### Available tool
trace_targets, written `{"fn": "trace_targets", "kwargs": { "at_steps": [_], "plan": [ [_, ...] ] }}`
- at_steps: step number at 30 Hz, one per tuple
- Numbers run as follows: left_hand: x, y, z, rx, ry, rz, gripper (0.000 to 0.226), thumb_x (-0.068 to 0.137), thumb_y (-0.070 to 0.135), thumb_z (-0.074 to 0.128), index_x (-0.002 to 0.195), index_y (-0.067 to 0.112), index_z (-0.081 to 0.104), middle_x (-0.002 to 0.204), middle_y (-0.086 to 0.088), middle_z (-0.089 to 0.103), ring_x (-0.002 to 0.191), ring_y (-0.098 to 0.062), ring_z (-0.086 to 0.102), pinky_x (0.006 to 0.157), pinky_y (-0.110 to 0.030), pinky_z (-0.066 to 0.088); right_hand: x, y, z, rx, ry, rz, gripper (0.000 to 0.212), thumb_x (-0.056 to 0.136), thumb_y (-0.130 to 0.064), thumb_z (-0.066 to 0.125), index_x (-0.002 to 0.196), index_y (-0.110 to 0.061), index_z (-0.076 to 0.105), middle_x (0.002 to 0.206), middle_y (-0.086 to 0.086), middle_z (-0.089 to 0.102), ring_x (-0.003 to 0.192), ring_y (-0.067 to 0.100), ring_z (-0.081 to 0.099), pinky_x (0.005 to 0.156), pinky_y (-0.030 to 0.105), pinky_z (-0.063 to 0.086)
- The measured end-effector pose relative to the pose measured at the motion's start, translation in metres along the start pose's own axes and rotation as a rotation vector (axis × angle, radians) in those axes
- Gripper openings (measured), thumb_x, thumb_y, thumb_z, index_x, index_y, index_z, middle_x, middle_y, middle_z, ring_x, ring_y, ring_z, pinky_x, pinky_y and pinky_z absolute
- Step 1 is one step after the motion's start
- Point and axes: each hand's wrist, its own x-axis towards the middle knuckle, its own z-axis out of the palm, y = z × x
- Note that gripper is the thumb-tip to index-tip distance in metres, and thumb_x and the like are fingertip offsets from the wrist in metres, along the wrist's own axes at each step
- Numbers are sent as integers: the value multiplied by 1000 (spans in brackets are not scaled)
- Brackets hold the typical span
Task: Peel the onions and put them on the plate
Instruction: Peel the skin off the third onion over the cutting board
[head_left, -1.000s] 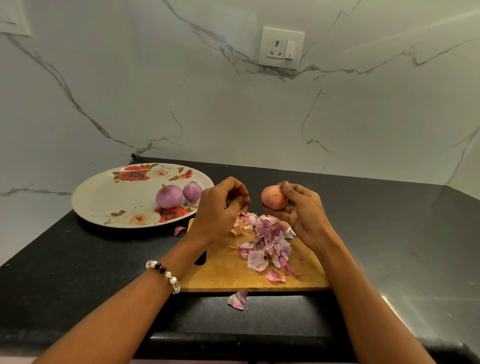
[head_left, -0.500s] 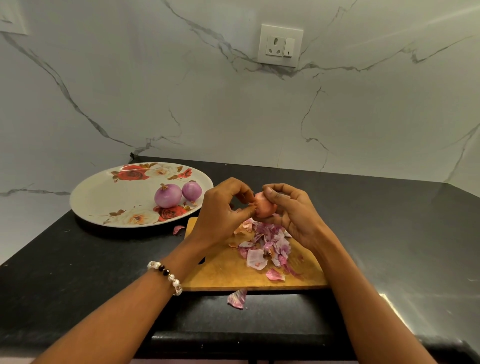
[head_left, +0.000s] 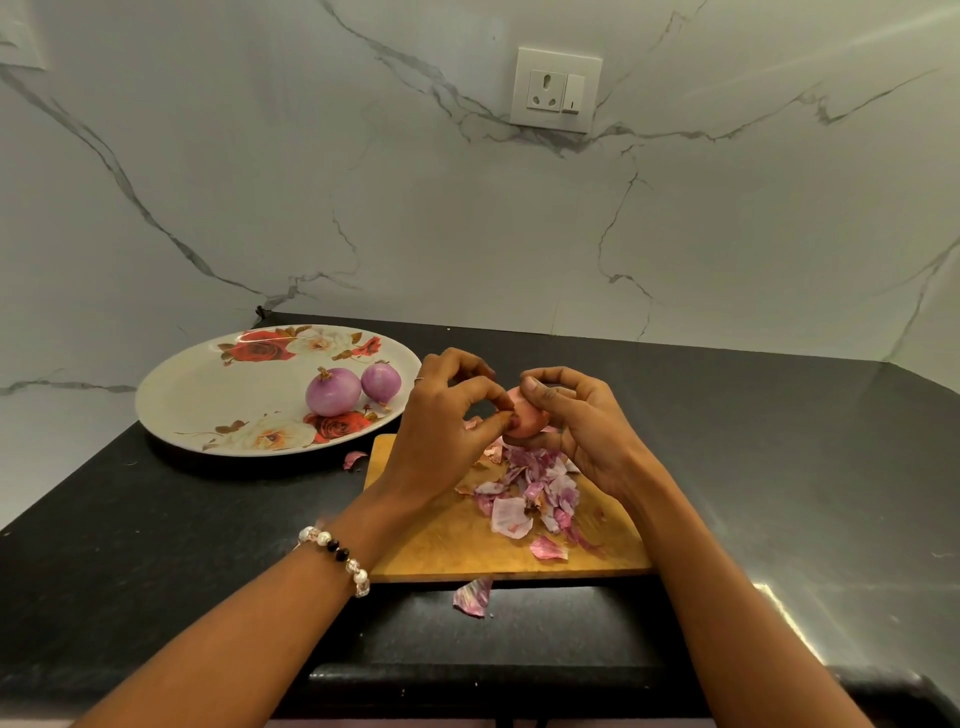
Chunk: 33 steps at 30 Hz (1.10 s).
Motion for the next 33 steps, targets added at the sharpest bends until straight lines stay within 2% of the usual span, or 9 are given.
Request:
{"fn": "trace_targets", "kwargs": {
  "at_steps": [4,11,18,20,22,25,28,30,33],
  "plan": [
    [1,2,-2,-23,-18,-28,14,73,21,80,81,12,73,107,-5,57,102,-14,47,78,-12,36,0,1,1,-63,10,-17,42,79,-23,70,115,-5,62,103,16,69,95,33,71,79,56,59],
    [1,1,-2,-25,-88,-72,9,80,22,74,81,14,71,121,-2,50,109,-8,35,82,-10,29,0,2,1,-111,7,-34,46,74,-26,72,116,-8,63,103,15,70,99,32,71,78,52,61],
    [3,2,-1,3,-192,-86,25,86,35,50,92,14,63,130,-4,42,112,-5,25,89,-25,29,-2,-2,2,8,-21,-32,48,76,-22,70,118,-1,61,99,13,72,95,33,71,70,46,63],
    [4,2,-2,-12,-223,-88,18,92,29,54,97,13,62,132,-4,40,113,-5,24,89,-21,29,-3,-3,2,44,-39,-25,47,78,-21,68,119,2,60,98,12,73,96,33,71,70,45,63],
    [4,1,-3,-44,-248,-87,15,94,24,55,101,12,60,131,-3,39,111,-2,23,85,-8,25,-4,-4,4,84,-49,-9,47,80,-21,65,119,3,60,105,17,70,97,34,70,70,45,63],
    [6,-2,-4,-113,-230,-97,9,95,20,53,100,14,57,127,-3,42,105,2,27,82,1,26,-4,-6,3,174,-12,20,35,88,-21,60,113,4,62,114,23,64,94,34,71,67,41,63],
    [7,-5,-5,-140,-156,-131,4,94,16,55,96,19,56,118,-3,51,107,-10,38,83,-11,34,-3,-8,0,227,43,41,25,98,-17,55,109,3,64,113,21,63,90,34,71,64,39,63],
    [8,-6,-5,-162,-97,-114,8,90,15,62,96,21,61,110,1,56,102,-13,45,79,-21,41,-2,-7,0,198,35,32,26,95,-18,57,110,3,64,115,21,63,93,35,71,64,39,63],
    [6,-6,-5,-185,-66,-28,19,86,19,67,105,18,67,104,5,61,97,-12,53,74,-19,47,-2,-3,1,78,-11,-10,42,83,-24,64,115,4,62,114,24,65,99,36,70,68,43,63]
  ]
}}
